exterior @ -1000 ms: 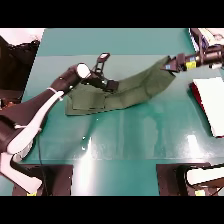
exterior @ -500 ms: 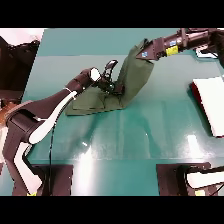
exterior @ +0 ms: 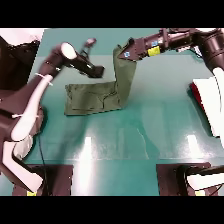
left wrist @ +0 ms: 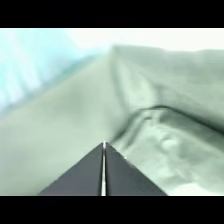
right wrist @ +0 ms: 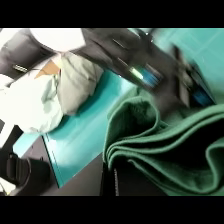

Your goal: Fold the shirts.

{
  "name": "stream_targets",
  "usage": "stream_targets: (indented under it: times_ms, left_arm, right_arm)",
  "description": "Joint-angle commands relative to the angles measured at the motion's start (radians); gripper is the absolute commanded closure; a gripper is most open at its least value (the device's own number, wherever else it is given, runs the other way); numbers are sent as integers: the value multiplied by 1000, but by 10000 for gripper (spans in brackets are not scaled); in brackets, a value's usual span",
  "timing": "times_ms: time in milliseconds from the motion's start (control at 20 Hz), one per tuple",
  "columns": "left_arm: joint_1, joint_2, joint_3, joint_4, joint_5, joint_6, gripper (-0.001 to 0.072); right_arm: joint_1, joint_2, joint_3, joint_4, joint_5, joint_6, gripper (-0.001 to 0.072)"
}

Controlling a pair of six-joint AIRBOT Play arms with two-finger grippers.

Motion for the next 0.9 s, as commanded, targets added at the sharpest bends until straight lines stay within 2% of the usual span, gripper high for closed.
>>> stream_targets:
  times_ms: [0,350,550,600,650,700,750,800,850]
  left_arm:
    - [112,151,48,152,-74,-2,681]
    - [261,417,48,263,-162,-1,681]
    - [272,461,48,280,-221,6,681]
    - [272,460,48,280,-237,6,681]
    - [272,460,47,280,-246,5,681]
    - [272,460,46,280,-250,5,681]
    - [272,460,47,280,-249,5,681]
    - [272,460,47,280,-250,6,681]
    - [272,460,47,280,-251,6,681]
  right_arm:
    - [62,-31,1,1,-102,-1,698]
    - [224,-184,1,1,-265,-72,697]
    - [336,-284,1,2,-462,-112,694]
    - [364,-305,2,5,-508,-124,673]
    - [395,-325,2,5,-546,-171,477]
    - [424,-338,2,4,-569,-201,247]
    - [440,-342,2,3,-572,-229,109]
    - [444,-335,2,-5,-554,-240,49]
    - [432,-319,2,-38,-514,-239,50]
